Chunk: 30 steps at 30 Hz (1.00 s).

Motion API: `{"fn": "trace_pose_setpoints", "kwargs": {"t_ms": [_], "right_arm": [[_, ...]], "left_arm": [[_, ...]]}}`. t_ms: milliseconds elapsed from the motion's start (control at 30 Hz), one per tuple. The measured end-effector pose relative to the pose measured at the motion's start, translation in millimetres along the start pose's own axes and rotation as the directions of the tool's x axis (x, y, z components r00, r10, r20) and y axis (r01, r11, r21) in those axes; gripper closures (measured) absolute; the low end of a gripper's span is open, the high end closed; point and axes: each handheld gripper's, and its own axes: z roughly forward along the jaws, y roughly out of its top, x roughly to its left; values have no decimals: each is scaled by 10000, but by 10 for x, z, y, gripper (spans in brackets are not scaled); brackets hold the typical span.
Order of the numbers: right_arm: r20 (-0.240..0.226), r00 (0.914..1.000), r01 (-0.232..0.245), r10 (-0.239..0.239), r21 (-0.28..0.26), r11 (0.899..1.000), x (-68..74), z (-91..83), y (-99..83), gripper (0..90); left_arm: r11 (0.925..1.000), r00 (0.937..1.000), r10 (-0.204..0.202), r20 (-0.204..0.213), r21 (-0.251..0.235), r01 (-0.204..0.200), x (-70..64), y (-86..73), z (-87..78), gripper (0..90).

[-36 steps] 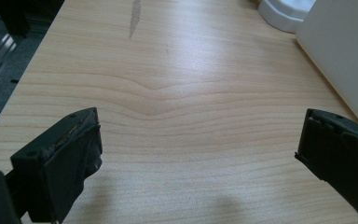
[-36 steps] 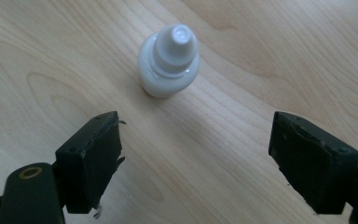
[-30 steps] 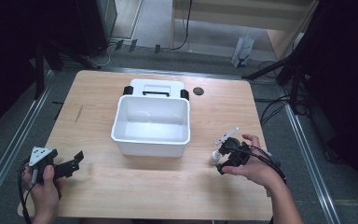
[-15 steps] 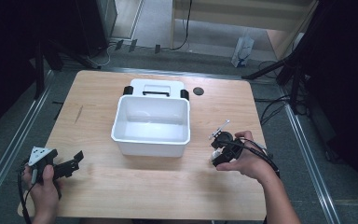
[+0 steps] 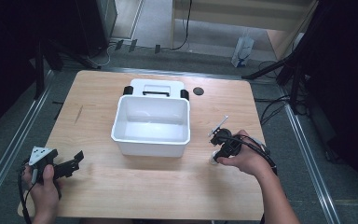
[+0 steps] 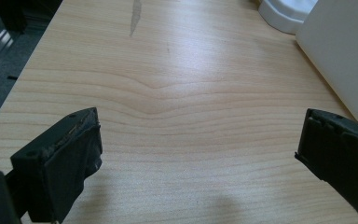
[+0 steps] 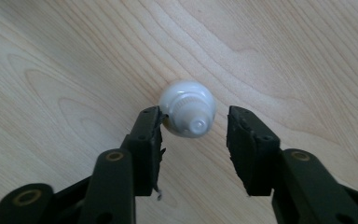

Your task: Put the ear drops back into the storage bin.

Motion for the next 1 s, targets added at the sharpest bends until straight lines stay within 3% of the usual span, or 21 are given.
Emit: {"fn": "trace_pose_setpoints", "kwargs": {"t_ms": [67, 333, 400, 1000], "right_arm": [[-153, 9998, -100, 100, -16, 9999, -8, 0, 14, 629], [-345, 9993, -167, 164, -63, 9998, -23, -6, 78, 649], [-369, 9993, -33, 27, -156, 9999, -20, -22, 79, 717], [-726, 9973, 120, -135, -216, 9997, 23, -36, 79, 716]], "left_arm": [[10000, 10000, -11, 4, 16, 11, 1, 1, -1, 5], [10000, 10000, 20, -9, 9, -20, -3, 1, 0, 5], [10000, 10000, 16, -6, 17, -16, -3, 1, 2, 6], [10000, 10000, 47, 19, 15, -47, -5, 1, 3, 5]]}}
